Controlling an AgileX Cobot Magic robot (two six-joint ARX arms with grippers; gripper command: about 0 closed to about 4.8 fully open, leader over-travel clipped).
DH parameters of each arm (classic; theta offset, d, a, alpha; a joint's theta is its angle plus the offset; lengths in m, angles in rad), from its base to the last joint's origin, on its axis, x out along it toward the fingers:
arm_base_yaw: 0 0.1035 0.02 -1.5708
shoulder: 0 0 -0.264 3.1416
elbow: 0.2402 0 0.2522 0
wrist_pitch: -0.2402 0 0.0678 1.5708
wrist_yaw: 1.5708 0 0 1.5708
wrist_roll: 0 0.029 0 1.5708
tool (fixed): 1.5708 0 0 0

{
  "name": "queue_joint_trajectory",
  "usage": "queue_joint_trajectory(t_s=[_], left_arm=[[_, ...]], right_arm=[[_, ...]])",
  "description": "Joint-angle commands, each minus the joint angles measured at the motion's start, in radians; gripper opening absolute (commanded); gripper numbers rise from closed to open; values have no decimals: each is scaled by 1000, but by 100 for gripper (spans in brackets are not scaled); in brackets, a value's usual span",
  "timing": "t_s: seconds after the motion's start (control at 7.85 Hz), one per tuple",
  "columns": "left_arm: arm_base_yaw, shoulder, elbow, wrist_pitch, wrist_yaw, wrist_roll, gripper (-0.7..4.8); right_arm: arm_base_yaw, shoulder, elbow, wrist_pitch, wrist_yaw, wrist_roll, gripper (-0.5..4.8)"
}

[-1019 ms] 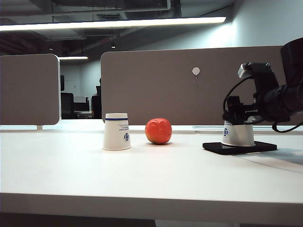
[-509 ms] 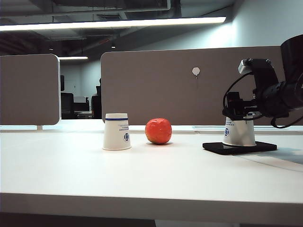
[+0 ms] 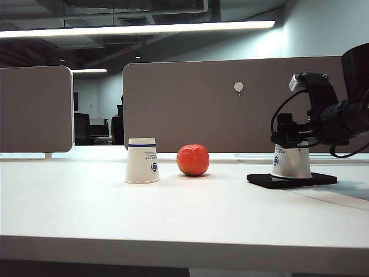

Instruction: Carefully pick up the cup on the right and stack it on top of the cup on the left.

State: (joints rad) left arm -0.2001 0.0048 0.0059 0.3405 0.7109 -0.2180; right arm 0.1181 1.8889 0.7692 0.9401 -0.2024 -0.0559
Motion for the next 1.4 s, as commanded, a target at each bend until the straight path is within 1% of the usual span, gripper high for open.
queue_joint_trajectory(t_s=[0.13, 0.25, 0.38, 0.64, 0.89, 1.4], left_arm=[[0, 1, 3, 14, 0, 0, -5], [0, 1, 3, 15, 0, 1, -5], [0, 1, 3, 15, 0, 0, -5], [0, 1, 3, 15, 0, 0, -5], [0, 0, 3, 16, 0, 0, -5], [0, 1, 3, 16, 1, 0, -5]], right_arm=[[0, -4, 4, -1, -3, 4, 355], [0, -4, 3, -1, -3, 4, 354], [0, -4, 4, -1, -3, 4, 335], [1, -4, 4, -1, -3, 4, 322], [1, -4, 4, -1, -3, 4, 276], [1, -5, 4, -1, -10, 4, 283]])
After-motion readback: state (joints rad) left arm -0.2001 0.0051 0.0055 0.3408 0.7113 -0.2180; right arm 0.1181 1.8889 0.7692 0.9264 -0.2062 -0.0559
